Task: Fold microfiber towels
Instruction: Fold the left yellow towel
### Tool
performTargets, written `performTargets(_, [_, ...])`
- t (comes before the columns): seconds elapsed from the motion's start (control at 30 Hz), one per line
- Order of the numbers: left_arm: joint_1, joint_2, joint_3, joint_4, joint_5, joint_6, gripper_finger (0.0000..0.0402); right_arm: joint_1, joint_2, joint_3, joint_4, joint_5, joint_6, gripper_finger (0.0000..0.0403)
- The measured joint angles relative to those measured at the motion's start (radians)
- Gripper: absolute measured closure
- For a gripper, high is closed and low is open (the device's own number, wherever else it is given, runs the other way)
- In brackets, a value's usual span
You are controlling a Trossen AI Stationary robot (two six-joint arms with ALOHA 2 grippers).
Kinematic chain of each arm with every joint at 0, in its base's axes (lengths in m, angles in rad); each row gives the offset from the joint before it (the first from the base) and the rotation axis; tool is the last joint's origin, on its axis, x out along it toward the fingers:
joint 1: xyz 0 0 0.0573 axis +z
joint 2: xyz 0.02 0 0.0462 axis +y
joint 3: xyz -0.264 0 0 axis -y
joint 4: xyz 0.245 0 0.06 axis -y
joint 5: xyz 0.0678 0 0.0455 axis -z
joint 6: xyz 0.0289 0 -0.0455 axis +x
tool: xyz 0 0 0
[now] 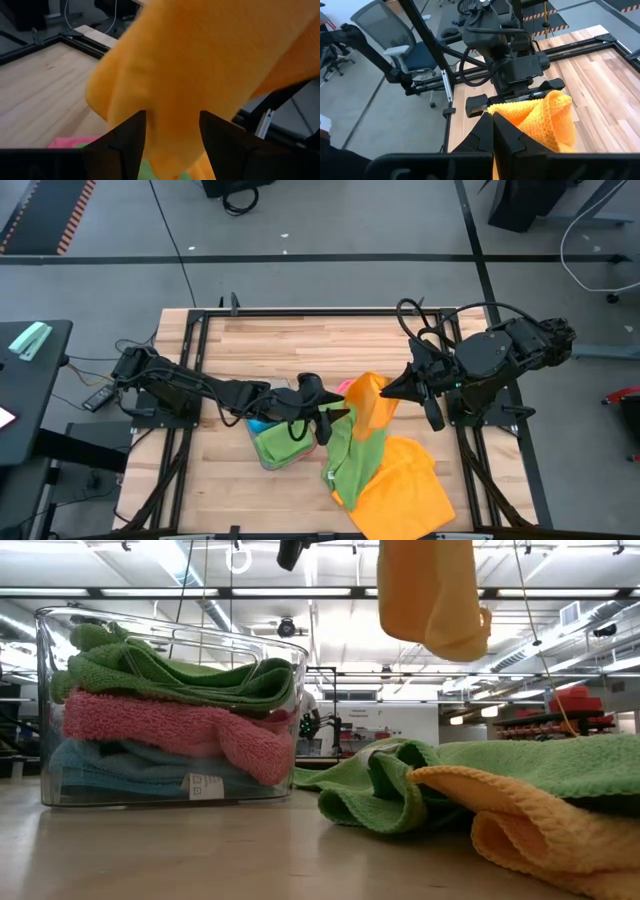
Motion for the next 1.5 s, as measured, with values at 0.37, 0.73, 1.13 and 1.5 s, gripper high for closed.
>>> performTargets(0.37, [0.012, 0.0, 0.0, -0.041, -0.083, 0.015, 0.0204, 0.0, 0.0, 0.0, 0.05, 0.0, -0.015, 0.04])
performTargets(0.73, [0.011, 0.0, 0.0, -0.111, -0.01, 0.007, 0.0217, 0.0, 0.0, 0.0, 0.13, 0.0, -0.034, 0.04])
performTargets(1.13, [0.011, 0.0, 0.0, -0.173, -0.007, -0.014, 0.029, 0.0, 0.0, 0.0, 0.134, 0.0, -0.034, 0.04])
performTargets(1.5, [0.045, -0.059, 0.037, -0.2, 0.225, -0.069, 0.0387, 0.001, -0.003, 0.0, -0.014, -0.113, 0.022, 0.04])
